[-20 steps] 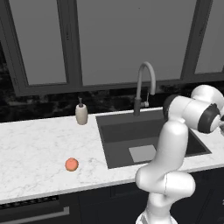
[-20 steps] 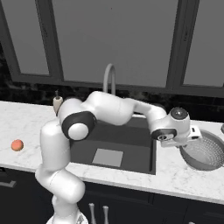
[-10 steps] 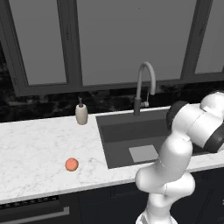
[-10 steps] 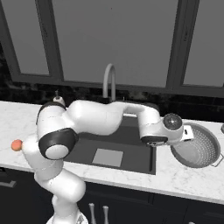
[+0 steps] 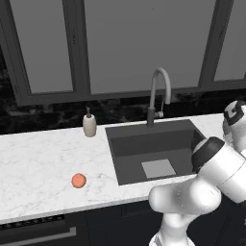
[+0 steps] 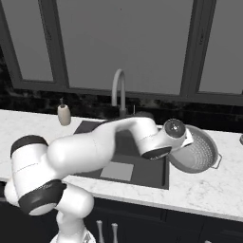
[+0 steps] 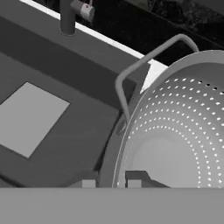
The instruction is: Put the colander in the sink, put the peach in the colander, and turn on the sink faucet and pour water over the colander.
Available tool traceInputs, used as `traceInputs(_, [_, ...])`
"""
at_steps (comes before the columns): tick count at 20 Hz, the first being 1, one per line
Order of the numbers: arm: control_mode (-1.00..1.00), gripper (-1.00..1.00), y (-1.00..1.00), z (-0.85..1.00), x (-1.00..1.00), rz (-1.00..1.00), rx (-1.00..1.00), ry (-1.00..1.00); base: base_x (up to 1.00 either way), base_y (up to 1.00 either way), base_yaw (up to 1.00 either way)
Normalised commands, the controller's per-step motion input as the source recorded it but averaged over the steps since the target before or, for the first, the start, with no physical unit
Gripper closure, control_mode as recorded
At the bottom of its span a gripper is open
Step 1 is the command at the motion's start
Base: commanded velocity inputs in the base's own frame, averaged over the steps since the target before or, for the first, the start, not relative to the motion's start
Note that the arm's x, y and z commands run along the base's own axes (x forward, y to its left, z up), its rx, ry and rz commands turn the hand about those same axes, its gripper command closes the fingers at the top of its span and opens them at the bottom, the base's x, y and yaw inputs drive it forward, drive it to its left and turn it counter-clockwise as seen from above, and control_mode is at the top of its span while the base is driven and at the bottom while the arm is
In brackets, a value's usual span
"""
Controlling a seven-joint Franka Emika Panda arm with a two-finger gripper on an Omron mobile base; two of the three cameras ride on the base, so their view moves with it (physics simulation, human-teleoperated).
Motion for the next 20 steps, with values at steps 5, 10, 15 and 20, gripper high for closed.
traceInputs(5, [-1.00,1.00,0.87,0.12,-0.11,0.16,-0.02,0.13,0.00,0.00,0.00])
traceInputs(10, [-1.00,1.00,1.00,0.00,-0.11,0.10,-0.07,0.20,0.00,0.00,0.00])
traceInputs(15, [-1.00,1.00,0.97,0.02,0.00,0.06,-0.05,0.23,0.00,0.00,0.00])
traceInputs(20, [-1.00,1.00,0.73,0.00,0.03,0.07,-0.06,0.14,0.00,0.00,0.00])
